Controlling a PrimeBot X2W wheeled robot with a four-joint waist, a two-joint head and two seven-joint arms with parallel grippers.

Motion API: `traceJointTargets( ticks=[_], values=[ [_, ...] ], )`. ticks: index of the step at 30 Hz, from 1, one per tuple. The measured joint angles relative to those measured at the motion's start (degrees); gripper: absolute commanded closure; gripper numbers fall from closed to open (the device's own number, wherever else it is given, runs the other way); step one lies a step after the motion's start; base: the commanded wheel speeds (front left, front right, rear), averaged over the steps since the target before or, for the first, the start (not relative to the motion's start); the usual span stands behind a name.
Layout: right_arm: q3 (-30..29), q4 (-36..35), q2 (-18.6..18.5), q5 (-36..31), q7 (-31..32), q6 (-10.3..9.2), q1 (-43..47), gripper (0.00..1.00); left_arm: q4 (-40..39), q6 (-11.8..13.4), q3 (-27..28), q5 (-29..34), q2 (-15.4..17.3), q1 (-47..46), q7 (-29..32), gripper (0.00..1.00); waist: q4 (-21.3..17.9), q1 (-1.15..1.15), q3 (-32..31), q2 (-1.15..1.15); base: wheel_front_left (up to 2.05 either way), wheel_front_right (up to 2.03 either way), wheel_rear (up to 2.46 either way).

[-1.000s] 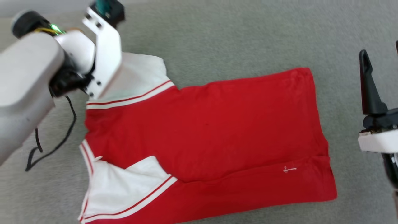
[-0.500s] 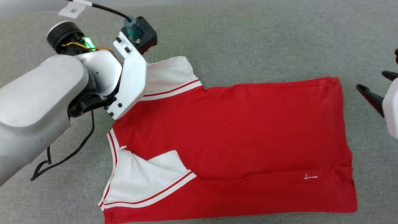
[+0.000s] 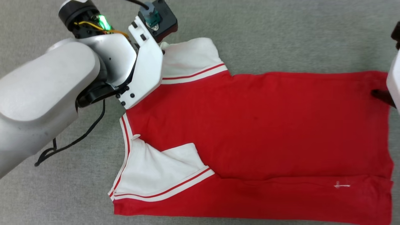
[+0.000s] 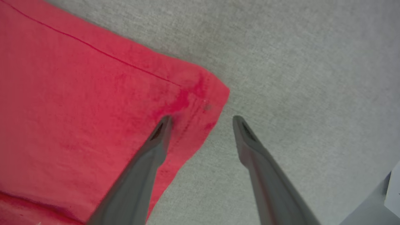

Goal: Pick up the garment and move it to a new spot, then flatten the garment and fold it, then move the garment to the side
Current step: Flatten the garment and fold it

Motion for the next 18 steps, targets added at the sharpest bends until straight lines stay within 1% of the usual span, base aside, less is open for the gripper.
traceJointTargets(
  ticks=[5, 9, 10, 11, 13, 18],
  values=[
    [1.9, 1.7, 0.3, -0.3, -0.5, -0.01, -0.1, 0.0, -0.4, 0.0, -0.1, 0.7, -0.1, -1.1, -0.7, 1.0, 1.4, 0.0, 2.8, 0.0, 0.0, 0.0, 0.0],
    [2.9, 2.2, -0.1, 1.2, -1.9, -0.01, 0.0, 0.0, -0.3, 0.0, -0.1, 1.0, -0.2, -1.1, -0.8, 1.0, 1.7, 0.0, 3.9, 0.0, 0.0, 0.0, 0.0],
    [3.2, 2.4, -0.1, 1.6, -2.6, -0.02, 0.0, 0.63, -0.3, 0.0, -0.1, 1.2, -0.1, -1.1, -0.8, 1.0, 1.6, -0.01, 3.8, 0.0, 0.0, 0.0, 0.0],
    [3.7, 2.5, -0.1, 1.6, -3.6, -0.02, 0.0, 1.0, -0.2, 0.0, -0.1, 1.2, -0.1, -1.0, -0.8, 1.0, 1.5, -0.01, 3.7, 0.0, 0.0, 0.0, 0.0],
    [5.9, 2.5, 0.1, 1.9, -6.4, -0.01, -0.1, 1.0, 0.4, 0.0, -0.1, 1.4, 0.0, -0.5, -1.4, 1.0, 1.1, -0.01, 2.7, 0.0, 0.0, 0.0, 0.0],
    [8.3, 3.8, 0.6, 2.7, -12.2, -0.02, 0.0, 1.0, 1.7, 0.0, -0.1, 1.4, 0.2, 1.6, -2.2, 1.0, 0.3, 0.0, -0.2, 0.0, 0.0, 0.0, 0.0]
  ],
)
